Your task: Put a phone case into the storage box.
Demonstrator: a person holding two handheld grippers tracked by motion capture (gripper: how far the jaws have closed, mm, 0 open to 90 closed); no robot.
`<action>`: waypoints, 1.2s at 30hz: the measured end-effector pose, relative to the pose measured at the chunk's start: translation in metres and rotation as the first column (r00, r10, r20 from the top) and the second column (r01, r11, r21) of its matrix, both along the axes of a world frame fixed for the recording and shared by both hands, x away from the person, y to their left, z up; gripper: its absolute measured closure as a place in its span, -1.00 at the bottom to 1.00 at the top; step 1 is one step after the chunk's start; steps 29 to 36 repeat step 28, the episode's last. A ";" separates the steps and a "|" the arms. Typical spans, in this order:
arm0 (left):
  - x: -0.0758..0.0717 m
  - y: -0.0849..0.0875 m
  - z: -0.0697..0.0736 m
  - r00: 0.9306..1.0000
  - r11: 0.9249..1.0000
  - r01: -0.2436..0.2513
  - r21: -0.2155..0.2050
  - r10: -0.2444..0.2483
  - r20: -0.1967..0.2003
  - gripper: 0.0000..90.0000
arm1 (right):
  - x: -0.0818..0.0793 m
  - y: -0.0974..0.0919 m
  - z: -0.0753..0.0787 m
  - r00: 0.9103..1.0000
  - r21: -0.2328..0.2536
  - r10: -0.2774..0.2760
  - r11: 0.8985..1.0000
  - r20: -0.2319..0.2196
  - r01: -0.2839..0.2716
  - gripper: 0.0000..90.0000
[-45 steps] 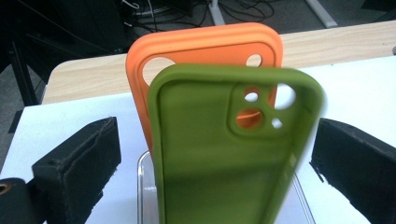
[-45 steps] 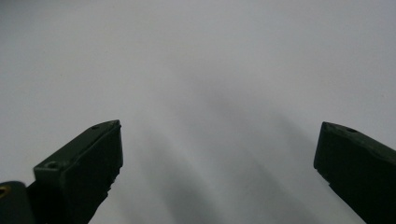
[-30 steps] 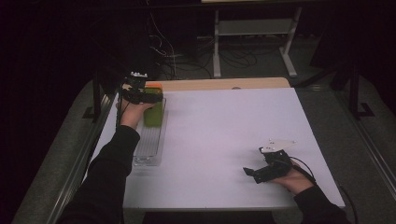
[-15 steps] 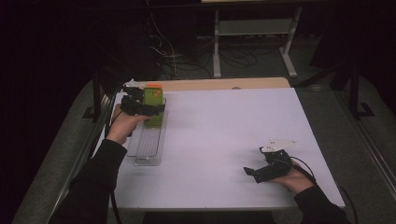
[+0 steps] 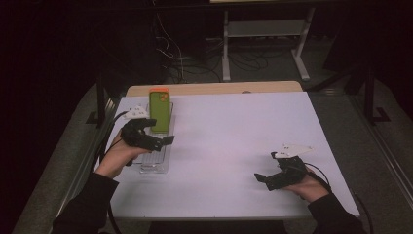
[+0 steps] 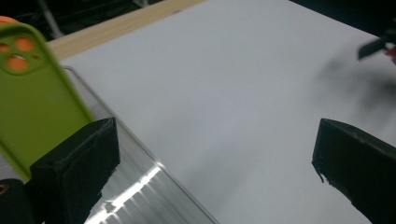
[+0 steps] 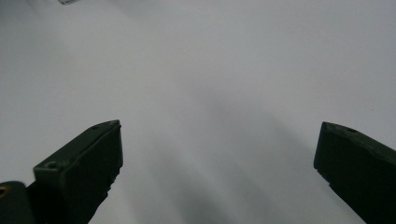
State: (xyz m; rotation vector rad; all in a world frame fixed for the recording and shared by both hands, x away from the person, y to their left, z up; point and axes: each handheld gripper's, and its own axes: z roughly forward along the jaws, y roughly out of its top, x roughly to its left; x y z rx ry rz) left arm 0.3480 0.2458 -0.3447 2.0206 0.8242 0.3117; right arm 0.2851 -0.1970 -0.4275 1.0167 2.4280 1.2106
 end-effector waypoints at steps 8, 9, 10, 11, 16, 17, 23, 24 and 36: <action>-0.029 0.002 -0.023 0.997 0.996 0.077 0.035 -0.078 0.023 -0.99 | -0.002 0.000 0.004 1.000 0.012 0.006 1.000 0.020 -0.006 -0.99; -0.031 0.002 -0.026 0.997 0.996 0.080 0.038 -0.081 0.019 -0.99 | -0.002 0.000 0.005 1.000 0.014 0.009 1.000 0.022 -0.010 -0.99; -0.032 0.003 -0.028 0.996 0.996 0.085 0.042 -0.086 0.019 -0.99 | -0.002 -0.001 0.005 1.000 0.014 0.010 1.000 0.027 -0.010 -0.99; -0.034 0.003 -0.032 0.996 0.995 0.089 0.041 -0.090 0.015 -0.99 | -0.002 0.000 0.006 1.000 0.016 0.008 1.000 0.025 -0.008 -0.99; -0.038 0.004 -0.040 0.996 0.994 0.089 0.065 -0.090 0.013 -0.99 | -0.002 -0.001 0.008 0.999 0.022 0.010 1.000 0.030 -0.010 -0.99; -0.038 0.004 -0.041 0.996 0.994 0.088 0.066 -0.089 0.010 -0.99 | -0.003 -0.001 0.008 0.999 0.022 0.013 1.000 0.032 -0.013 -0.99; -0.039 0.006 -0.044 0.996 0.994 0.087 0.066 -0.088 0.009 -0.99 | -0.003 -0.001 0.011 0.999 0.030 0.017 0.999 0.046 -0.019 -0.99; -0.039 0.006 -0.044 0.996 0.994 0.087 0.066 -0.088 0.011 -0.99 | -0.003 0.000 0.011 0.999 0.030 0.017 0.999 0.044 -0.019 -0.99; -0.040 0.006 -0.045 0.996 0.994 0.089 0.061 -0.090 0.010 -0.99 | -0.003 0.001 0.011 0.999 0.026 0.022 0.999 0.048 -0.024 -0.99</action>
